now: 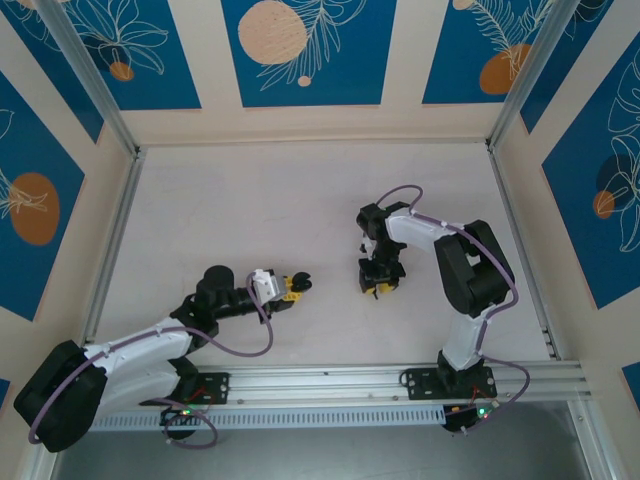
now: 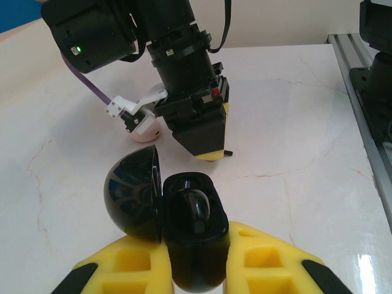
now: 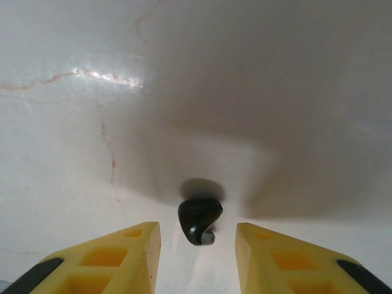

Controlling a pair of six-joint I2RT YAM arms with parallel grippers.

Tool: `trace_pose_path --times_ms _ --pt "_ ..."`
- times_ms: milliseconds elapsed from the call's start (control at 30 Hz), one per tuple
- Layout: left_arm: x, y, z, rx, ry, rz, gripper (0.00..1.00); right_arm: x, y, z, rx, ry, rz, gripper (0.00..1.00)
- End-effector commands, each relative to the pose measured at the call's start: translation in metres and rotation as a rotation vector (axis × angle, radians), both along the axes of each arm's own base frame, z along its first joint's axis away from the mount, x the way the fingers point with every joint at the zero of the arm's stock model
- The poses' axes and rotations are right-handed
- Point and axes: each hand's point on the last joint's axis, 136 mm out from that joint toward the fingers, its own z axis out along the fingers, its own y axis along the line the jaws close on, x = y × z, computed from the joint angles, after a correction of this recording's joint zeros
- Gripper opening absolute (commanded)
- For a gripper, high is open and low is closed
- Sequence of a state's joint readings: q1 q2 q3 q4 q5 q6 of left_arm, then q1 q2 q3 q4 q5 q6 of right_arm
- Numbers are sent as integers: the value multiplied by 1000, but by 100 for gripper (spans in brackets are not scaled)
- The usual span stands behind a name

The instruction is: Insert wireless bluetooth earbuds into charging case

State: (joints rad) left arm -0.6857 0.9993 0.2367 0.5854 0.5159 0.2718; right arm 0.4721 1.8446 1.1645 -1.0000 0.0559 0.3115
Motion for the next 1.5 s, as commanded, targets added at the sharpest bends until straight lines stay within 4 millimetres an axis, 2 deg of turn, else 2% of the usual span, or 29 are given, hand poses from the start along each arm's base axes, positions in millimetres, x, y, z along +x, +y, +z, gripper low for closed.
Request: trace_pose_path --times_ms 0,400,833,1100,1467 --pt "-2 -5 13 -18 -34 -24 7 -6 -2 -4 -25 35 0 36" --pt "-2 -5 13 -15 -33 -25 6 2 7 -9 10 2 -5 30" --pt "-1 -7 12 -6 -29 -29 6 4 4 -5 5 -38 -16 18" --pt "7 -13 6 -3 -39 -8 5 15 8 27 74 -206 -80 18" --pt "23 -34 -5 -25 -67 34 5 29 45 96 440 -522 -225 18"
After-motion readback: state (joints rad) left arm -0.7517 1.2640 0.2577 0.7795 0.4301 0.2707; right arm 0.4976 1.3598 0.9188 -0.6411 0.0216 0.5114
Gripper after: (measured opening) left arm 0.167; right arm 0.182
